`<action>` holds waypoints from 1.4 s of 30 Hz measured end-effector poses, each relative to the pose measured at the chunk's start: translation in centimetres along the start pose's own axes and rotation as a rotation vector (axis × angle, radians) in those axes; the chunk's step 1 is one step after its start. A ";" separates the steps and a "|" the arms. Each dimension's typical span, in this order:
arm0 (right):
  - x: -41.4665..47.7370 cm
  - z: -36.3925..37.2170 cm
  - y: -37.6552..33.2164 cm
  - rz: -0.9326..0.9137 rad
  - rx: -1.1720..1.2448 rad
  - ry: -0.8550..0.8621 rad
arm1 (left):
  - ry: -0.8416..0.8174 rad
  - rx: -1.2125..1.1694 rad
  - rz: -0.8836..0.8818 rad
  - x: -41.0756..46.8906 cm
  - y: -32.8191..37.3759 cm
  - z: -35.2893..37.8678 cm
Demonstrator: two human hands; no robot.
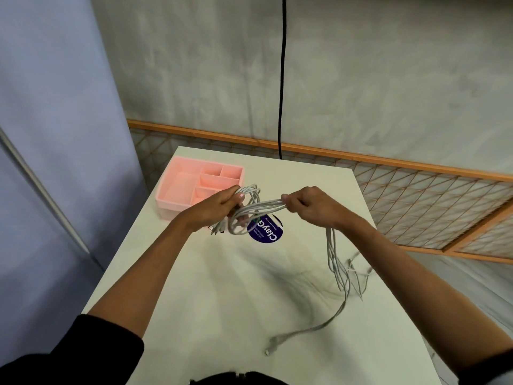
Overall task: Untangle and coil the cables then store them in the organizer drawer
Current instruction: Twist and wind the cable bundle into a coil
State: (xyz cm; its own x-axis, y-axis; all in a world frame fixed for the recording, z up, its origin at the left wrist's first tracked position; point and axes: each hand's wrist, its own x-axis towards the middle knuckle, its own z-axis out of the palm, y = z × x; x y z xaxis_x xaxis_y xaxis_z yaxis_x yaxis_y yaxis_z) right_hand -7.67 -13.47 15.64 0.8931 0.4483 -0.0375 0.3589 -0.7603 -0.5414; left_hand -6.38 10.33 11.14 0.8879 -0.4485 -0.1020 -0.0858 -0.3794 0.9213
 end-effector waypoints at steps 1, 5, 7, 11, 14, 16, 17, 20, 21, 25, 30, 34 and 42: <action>0.2 -0.4 -0.4 -0.011 -0.053 -0.032 | -0.019 -0.022 -0.010 0.0 0.2 0.1; 1.4 -1.1 -2.5 -0.032 -0.210 -0.122 | -0.052 -0.076 0.005 0.4 1.9 0.8; 2.0 -0.8 -3.5 -0.031 -0.270 -0.147 | -0.045 -0.091 0.006 0.7 2.4 1.1; 2.8 -0.3 -4.7 -0.031 -0.310 -0.210 | -0.031 -0.130 -0.015 0.9 3.1 1.4; 3.1 -0.4 -5.1 -0.034 -0.250 -0.205 | -0.089 -0.228 -0.042 0.5 3.2 1.8; 3.4 -0.3 -5.1 -0.033 -0.189 -0.196 | -0.107 -0.355 -0.077 0.3 2.8 2.1; 3.4 -0.4 -5.0 -0.036 -0.161 -0.195 | -0.106 -0.431 -0.090 0.3 2.6 2.1; 3.0 -1.0 -4.8 -0.060 -0.045 -0.179 | -0.098 -0.673 -0.111 0.4 2.1 1.8; 2.7 -1.4 -4.5 -0.065 0.003 -0.172 | -0.096 -0.728 -0.109 0.4 2.1 1.6; 1.8 -2.2 -2.6 -0.110 0.088 -0.044 | -0.128 -0.879 -0.093 0.3 2.3 0.7; 1.6 -1.7 -2.3 -0.274 -0.143 0.130 | -0.265 -0.823 -0.134 -0.1 3.3 0.7; 1.5 -2.7 -3.0 -0.320 -0.305 0.043 | -0.271 -0.692 -0.144 -0.4 3.7 0.5; 2.5 -2.9 -4.8 -0.317 -0.459 -0.125 | -0.327 -0.745 -0.179 -0.3 3.5 0.4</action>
State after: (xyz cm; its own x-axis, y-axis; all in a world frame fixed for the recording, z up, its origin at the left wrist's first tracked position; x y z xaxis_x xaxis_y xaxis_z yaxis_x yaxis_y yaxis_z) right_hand -6.37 -10.07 20.54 0.6934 0.7190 -0.0465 0.7103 -0.6930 -0.1232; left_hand -7.15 8.82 14.26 0.6736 -0.6884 -0.2689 0.4679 0.1155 0.8762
